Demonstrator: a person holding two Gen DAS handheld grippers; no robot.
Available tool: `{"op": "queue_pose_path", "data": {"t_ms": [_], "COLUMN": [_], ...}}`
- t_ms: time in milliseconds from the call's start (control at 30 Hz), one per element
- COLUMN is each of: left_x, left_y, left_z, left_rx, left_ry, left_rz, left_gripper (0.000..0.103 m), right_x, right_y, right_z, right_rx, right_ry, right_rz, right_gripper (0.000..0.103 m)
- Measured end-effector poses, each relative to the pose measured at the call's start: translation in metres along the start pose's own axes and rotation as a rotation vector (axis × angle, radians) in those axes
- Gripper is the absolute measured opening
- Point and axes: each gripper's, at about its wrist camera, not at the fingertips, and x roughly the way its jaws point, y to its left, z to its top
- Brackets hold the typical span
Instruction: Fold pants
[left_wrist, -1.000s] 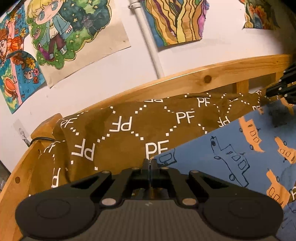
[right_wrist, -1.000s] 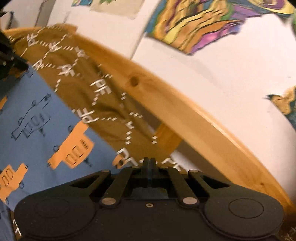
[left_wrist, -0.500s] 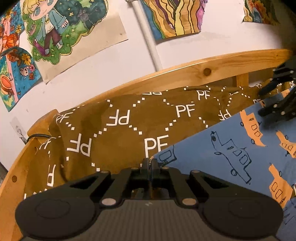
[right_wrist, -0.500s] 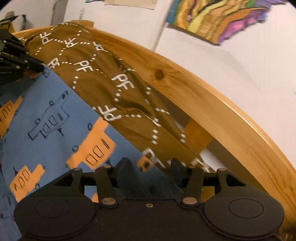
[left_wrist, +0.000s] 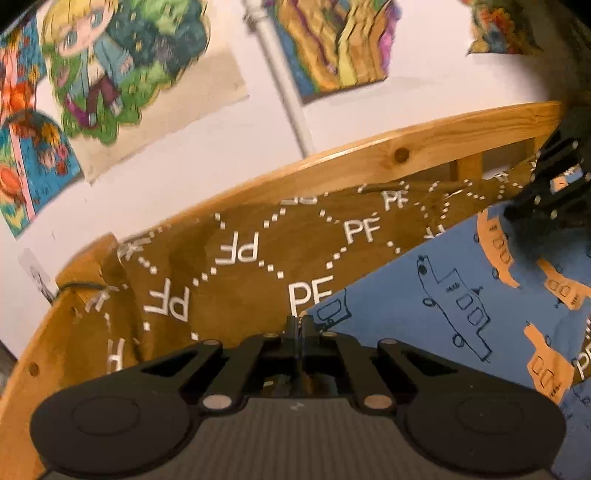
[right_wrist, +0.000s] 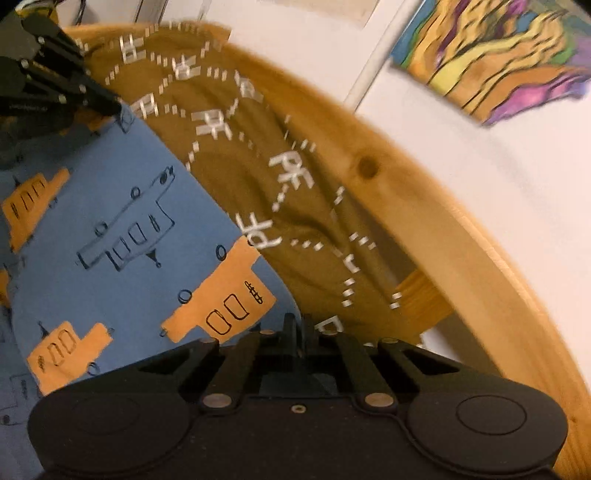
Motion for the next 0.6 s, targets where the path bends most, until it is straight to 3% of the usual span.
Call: {"op": "queue_pose_path", "data": {"t_ms": [167,333,600], "left_x": [-0.041,-0.095,-0.147], "left_y": [0.003,0.000,-0.046], "left_z": [-0.013,-0.038,-0.105], "left_rx": [0.044,0.157,0.461], "left_ry": [-0.107,-0.198,-0.168], "left_rz": [-0.063,-0.162,-0.266], "left_gripper": [0.001,0.001,0.001], "right_x": [-0.061,-0.117,-0.173], "right_y": [0.024,0.067,0.136], "right_z": [-0.017,-0.051,-0.107], "right_rx": [-0.023,-0.073,-0.063], "right_ry": [-0.105,-0.151,-0.151], "right_rz": [-0.090,-0.113,-0.056], "right_gripper": [0.001,0.001,0.000]}}
